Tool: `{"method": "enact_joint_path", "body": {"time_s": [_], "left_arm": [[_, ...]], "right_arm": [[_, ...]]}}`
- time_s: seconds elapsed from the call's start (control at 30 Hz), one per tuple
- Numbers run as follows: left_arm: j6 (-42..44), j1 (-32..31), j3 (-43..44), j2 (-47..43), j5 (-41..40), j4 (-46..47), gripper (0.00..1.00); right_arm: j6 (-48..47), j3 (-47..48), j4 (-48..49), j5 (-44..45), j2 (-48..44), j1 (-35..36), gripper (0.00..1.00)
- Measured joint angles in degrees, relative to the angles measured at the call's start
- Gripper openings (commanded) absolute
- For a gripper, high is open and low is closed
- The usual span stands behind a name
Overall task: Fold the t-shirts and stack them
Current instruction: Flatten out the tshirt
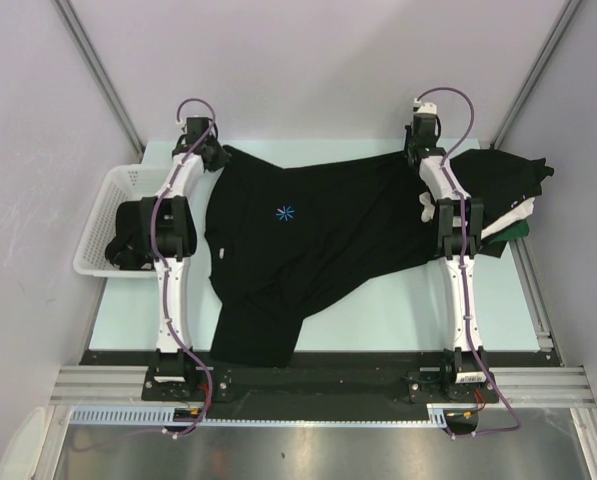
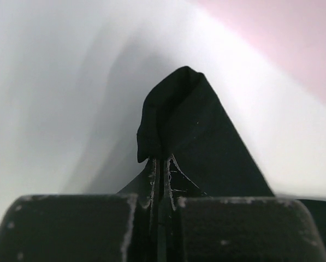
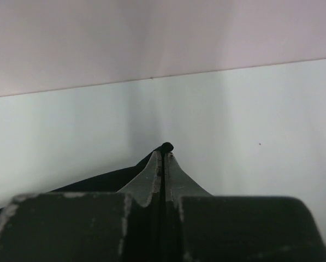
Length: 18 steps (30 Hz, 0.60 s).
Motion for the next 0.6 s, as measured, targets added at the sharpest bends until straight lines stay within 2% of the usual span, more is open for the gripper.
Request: {"method": "enact_joint_path", "body": {"time_s": [0.23, 0.6], "left_arm": [[-3.63, 1.25, 4.22, 3.82, 3.69, 11.13, 0.00], [-7.19, 2.25, 4.66, 7.08, 6.34, 24.68, 0.00]], "right_arm": [[-0.66, 0.00, 2.78, 0.15, 0.00, 0.72, 0.00], [-2.40, 0.00, 8.50, 1.53, 0.04, 0.79, 0.00]]}}
